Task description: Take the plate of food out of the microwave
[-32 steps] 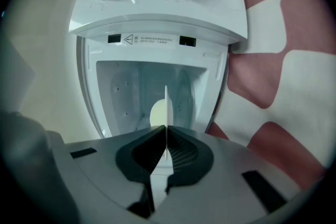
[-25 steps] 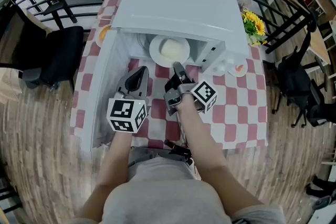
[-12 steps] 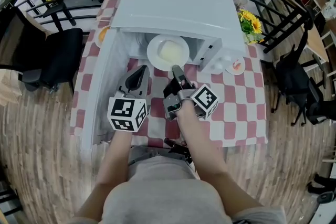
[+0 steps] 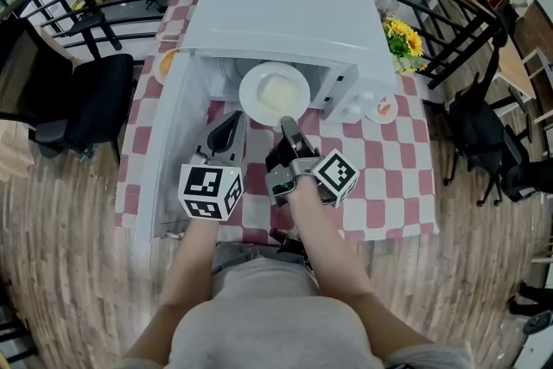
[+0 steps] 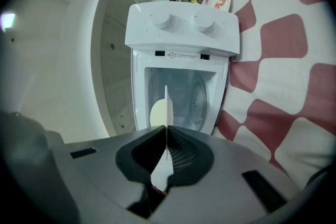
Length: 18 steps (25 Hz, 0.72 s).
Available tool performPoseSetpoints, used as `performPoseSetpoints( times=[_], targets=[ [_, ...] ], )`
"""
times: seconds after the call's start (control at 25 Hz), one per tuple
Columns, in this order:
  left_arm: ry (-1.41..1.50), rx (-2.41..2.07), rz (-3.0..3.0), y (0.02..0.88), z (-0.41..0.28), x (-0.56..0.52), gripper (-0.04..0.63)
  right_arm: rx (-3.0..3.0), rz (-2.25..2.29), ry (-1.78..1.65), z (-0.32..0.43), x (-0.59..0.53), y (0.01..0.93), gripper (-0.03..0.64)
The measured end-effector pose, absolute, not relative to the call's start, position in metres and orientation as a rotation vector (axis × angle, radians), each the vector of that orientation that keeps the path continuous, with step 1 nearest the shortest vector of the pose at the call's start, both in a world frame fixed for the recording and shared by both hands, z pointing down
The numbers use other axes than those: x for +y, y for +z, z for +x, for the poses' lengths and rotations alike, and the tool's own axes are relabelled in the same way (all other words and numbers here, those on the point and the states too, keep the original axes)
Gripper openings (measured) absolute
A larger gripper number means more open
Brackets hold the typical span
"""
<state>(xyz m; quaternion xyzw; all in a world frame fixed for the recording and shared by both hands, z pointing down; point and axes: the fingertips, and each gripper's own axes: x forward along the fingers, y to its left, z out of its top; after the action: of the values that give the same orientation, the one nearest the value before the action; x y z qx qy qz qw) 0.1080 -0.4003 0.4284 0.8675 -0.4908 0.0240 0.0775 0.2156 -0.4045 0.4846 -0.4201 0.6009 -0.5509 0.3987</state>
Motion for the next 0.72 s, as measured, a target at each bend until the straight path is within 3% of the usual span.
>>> performPoseSetpoints(
  times=[0.72],
  targets=[
    [0.049, -1.438, 2.634, 0.422, 0.113, -0.380, 0.002, 1.510, -1.071, -1.364, 0.218, -0.380, 0.479, 0.029]
  ],
)
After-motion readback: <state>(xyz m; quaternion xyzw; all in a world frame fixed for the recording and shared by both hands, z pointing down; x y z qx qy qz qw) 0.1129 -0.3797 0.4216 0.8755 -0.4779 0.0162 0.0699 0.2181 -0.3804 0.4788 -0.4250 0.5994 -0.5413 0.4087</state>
